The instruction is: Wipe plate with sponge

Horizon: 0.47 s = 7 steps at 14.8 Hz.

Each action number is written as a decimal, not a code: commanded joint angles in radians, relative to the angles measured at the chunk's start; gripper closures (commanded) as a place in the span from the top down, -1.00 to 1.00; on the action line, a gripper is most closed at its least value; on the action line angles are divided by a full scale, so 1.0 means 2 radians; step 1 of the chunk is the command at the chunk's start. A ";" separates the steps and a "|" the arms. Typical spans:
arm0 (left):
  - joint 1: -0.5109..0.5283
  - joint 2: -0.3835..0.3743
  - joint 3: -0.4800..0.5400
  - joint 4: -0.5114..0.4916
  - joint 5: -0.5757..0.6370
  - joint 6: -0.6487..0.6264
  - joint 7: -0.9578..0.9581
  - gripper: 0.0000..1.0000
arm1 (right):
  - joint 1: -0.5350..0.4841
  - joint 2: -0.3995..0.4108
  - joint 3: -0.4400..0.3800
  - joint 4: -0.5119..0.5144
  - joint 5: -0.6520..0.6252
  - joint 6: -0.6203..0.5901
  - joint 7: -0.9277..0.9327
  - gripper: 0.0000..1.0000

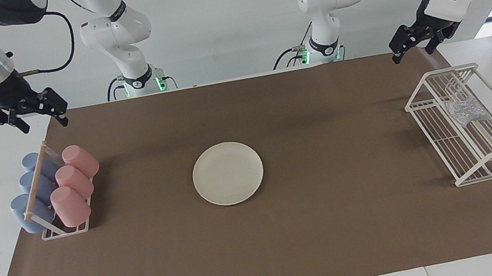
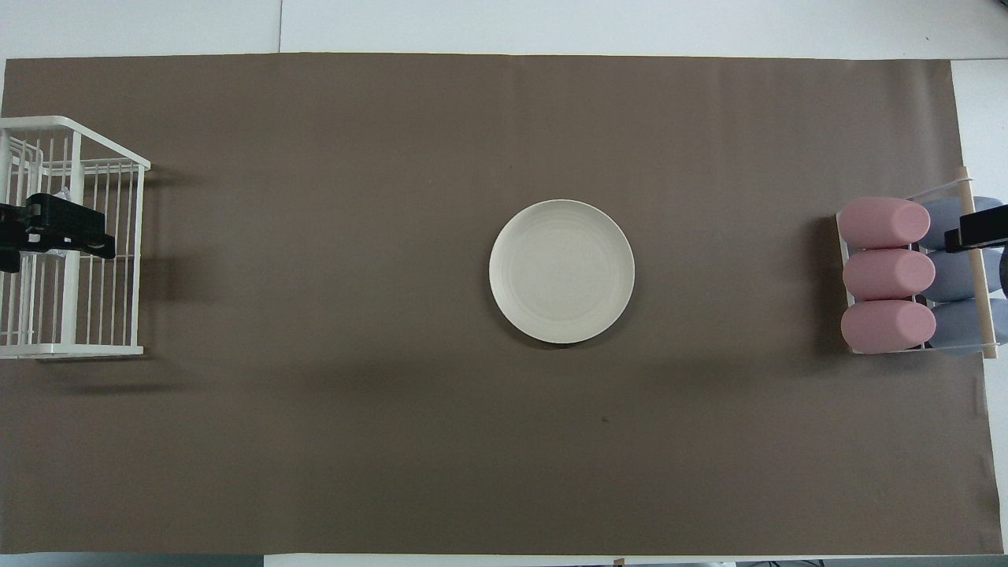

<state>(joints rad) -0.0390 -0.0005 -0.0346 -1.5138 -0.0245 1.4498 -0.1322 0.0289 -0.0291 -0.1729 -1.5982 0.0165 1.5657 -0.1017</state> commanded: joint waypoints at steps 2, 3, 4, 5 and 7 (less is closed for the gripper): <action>0.006 -0.004 -0.006 -0.006 0.002 0.008 -0.007 1.00 | -0.011 0.006 0.008 0.010 0.004 0.000 -0.004 1.00; 0.006 -0.004 -0.006 -0.007 0.003 0.007 -0.007 1.00 | -0.011 0.006 0.008 0.010 0.006 -0.001 -0.004 1.00; 0.006 -0.005 -0.006 -0.007 0.002 0.008 -0.008 1.00 | -0.011 0.005 0.008 0.009 0.007 -0.002 -0.003 1.00; 0.006 -0.005 -0.006 -0.008 0.002 0.008 -0.008 1.00 | -0.008 0.005 0.008 0.009 0.007 -0.002 -0.003 1.00; 0.006 -0.006 -0.006 -0.009 0.003 0.007 -0.009 1.00 | -0.004 0.002 0.008 0.007 0.005 -0.003 -0.001 1.00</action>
<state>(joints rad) -0.0390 -0.0005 -0.0346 -1.5139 -0.0245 1.4505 -0.1366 0.0300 -0.0287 -0.1693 -1.5966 0.0165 1.5658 -0.1017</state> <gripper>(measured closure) 0.000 0.000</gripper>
